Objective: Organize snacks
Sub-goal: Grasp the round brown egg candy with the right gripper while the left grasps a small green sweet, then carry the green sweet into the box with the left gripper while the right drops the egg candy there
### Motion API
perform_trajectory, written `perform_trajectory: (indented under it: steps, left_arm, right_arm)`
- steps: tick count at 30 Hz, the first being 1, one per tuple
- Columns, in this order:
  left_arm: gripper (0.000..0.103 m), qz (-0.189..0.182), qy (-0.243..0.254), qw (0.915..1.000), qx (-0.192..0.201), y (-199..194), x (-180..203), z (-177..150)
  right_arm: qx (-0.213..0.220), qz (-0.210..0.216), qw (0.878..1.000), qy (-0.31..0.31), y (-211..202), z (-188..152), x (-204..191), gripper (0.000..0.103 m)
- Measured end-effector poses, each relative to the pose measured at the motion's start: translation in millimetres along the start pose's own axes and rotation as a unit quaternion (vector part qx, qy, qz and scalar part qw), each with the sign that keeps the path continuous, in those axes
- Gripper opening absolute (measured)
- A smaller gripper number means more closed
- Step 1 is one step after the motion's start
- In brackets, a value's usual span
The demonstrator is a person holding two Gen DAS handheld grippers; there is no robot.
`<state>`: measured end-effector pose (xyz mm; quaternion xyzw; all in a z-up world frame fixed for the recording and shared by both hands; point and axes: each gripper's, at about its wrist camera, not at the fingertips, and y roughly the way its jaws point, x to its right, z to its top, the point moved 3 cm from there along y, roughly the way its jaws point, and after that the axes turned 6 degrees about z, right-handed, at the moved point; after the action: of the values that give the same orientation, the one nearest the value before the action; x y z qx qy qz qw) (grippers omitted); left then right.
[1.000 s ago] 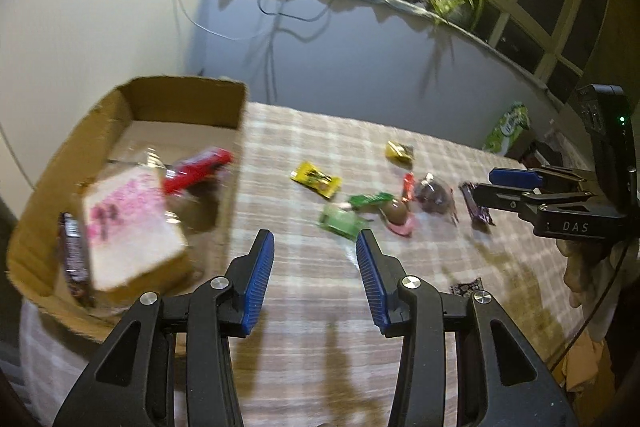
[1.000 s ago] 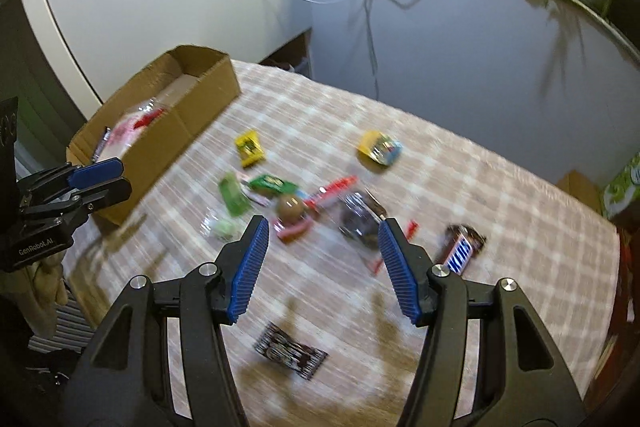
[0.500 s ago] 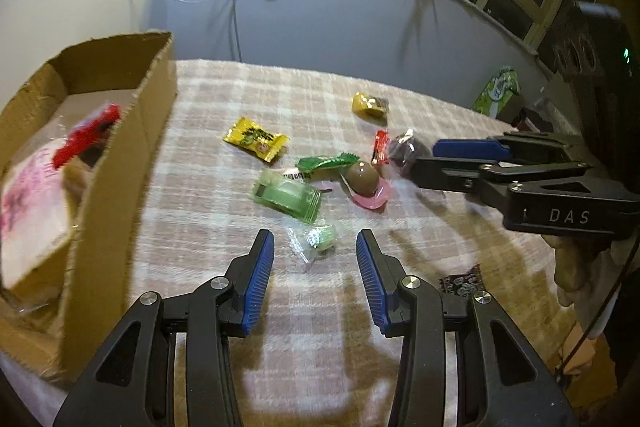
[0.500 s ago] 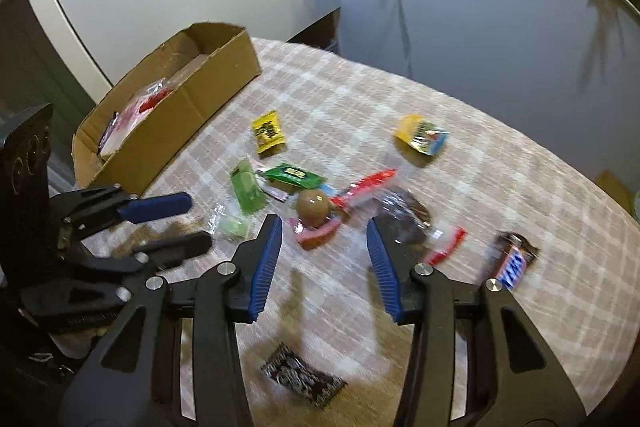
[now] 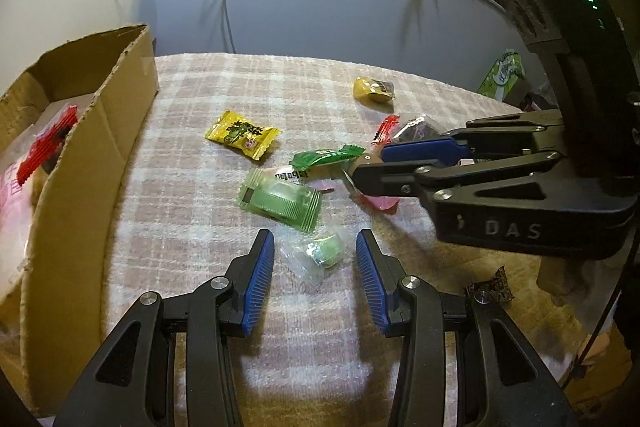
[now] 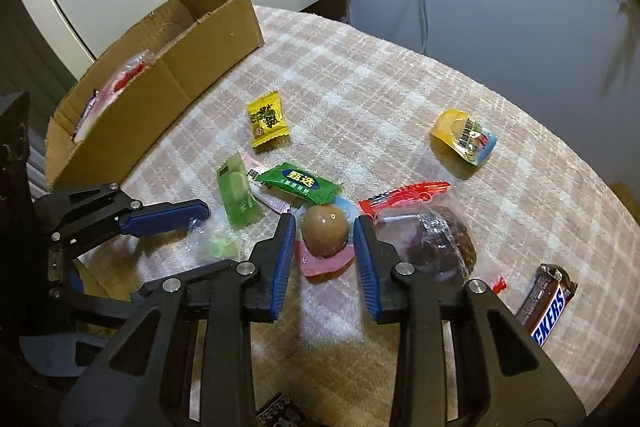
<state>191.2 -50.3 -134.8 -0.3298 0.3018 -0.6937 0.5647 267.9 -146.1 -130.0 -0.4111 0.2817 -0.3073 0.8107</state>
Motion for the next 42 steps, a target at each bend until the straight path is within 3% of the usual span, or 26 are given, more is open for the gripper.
perform_trajectory:
  steps: [6,12,29,42]
  left_arm:
    - [0.029,0.011,0.014,0.9998,0.006,0,2,-1]
    - [0.025,0.01,0.022,0.9997,0.008,-3,5,-2]
    - [0.024,0.011,0.002,0.9991,0.04,-41,-9,-6]
    - [0.024,0.033,-0.034,0.9949,0.089,-86,-58,11]
  right_arm:
    - [-0.001,-0.014,1.0,-0.015,4,1,-4,0.026]
    - [0.003,-0.013,1.0,-0.009,-1,-4,-5,0.025]
    - [0.044,-0.012,0.999,-0.007,-43,-11,-17,0.025]
    - [0.081,-0.001,0.996,-0.036,-63,25,-55,0.025]
